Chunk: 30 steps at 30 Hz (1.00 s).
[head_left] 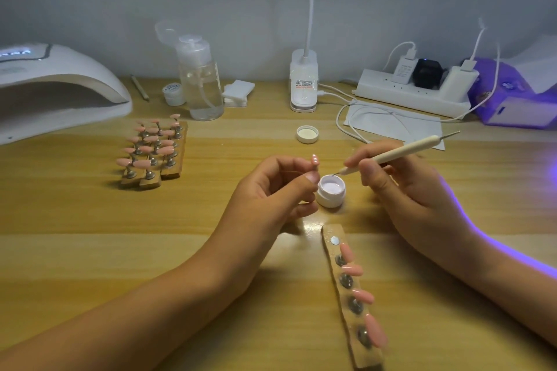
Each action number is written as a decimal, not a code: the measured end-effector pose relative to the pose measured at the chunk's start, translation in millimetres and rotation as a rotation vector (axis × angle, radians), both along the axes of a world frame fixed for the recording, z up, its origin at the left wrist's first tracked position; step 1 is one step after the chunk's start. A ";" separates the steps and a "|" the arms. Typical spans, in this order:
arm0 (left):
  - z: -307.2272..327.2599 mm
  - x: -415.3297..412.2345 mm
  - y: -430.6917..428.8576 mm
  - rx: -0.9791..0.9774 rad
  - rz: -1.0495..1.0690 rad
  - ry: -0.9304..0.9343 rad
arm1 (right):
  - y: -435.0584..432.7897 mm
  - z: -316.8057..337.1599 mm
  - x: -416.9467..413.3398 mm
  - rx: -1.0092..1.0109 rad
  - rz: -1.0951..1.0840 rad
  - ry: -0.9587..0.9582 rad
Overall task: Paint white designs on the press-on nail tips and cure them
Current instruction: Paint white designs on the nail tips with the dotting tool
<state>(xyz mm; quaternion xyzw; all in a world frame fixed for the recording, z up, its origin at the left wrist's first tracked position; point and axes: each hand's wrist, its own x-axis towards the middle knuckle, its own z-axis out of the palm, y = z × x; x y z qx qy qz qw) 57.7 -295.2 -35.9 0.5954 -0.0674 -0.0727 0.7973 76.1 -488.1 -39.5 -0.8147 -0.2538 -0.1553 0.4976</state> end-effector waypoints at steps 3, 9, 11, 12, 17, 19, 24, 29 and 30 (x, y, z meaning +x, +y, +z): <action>0.2 0.0 0.4 0.015 -0.005 -0.003 | -0.2 -0.7 0.6 -0.047 -0.017 0.033; 0.4 0.2 0.5 0.022 -0.013 -0.005 | 1.2 -1.3 -0.3 -0.159 0.003 -0.007; 0.4 0.1 0.5 0.025 -0.012 -0.004 | 2.4 -1.0 -1.3 -0.199 0.014 -0.057; 0.4 0.0 0.6 0.025 -0.012 -0.003 | 2.8 -0.9 -1.6 -0.217 0.019 -0.073; -0.1 0.2 0.5 0.029 -0.010 0.002 | 2.9 -0.1 -1.1 -0.241 0.022 -0.072; -0.2 0.3 0.9 0.033 -0.015 0.002 | 3.1 -0.3 -0.8 -0.241 0.020 -0.076; -2.6 1.8 1.4 0.042 -0.020 0.001 | 1.4 -0.9 -1.6 -0.104 0.017 -0.020; -3.0 1.6 1.3 0.048 -0.032 -0.006 | 0.5 4.6 -1.0 0.286 0.056 0.075; -2.7 1.2 1.1 0.050 -0.038 -0.013 | -0.2 6.1 -0.9 0.362 0.051 0.102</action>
